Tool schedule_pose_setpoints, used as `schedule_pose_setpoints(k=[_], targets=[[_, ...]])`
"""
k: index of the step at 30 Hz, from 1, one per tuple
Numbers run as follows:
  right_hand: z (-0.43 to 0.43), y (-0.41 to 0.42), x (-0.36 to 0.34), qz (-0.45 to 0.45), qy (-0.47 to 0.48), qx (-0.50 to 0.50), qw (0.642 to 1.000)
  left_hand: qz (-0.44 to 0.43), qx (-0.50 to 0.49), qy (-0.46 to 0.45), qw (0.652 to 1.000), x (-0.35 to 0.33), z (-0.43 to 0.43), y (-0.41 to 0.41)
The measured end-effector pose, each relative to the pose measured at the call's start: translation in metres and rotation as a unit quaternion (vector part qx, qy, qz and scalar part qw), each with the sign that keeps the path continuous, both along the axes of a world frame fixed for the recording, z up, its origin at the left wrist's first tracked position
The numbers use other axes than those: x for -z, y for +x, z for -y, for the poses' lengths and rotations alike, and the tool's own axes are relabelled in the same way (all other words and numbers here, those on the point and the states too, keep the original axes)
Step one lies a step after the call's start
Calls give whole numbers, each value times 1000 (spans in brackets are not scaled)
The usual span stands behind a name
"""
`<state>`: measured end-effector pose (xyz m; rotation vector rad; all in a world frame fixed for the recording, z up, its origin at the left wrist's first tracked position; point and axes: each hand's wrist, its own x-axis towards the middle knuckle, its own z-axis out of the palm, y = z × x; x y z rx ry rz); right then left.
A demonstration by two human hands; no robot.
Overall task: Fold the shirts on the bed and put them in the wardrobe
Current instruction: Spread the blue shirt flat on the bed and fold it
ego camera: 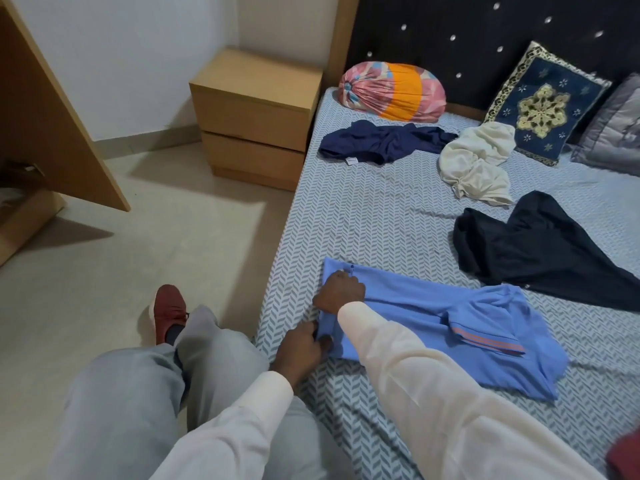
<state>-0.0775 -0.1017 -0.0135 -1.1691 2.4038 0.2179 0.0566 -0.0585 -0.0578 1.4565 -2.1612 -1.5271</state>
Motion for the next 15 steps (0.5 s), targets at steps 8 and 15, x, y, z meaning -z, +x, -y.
schedule_pose_setpoints(k=[8,15], targets=[[50,61,-35,-15,-84,-146,986,-34,-152,-94,983,-48,36,54],[93,91,-61,140,-137,-82,977,-71,-198,-189,959,-73,66,95]])
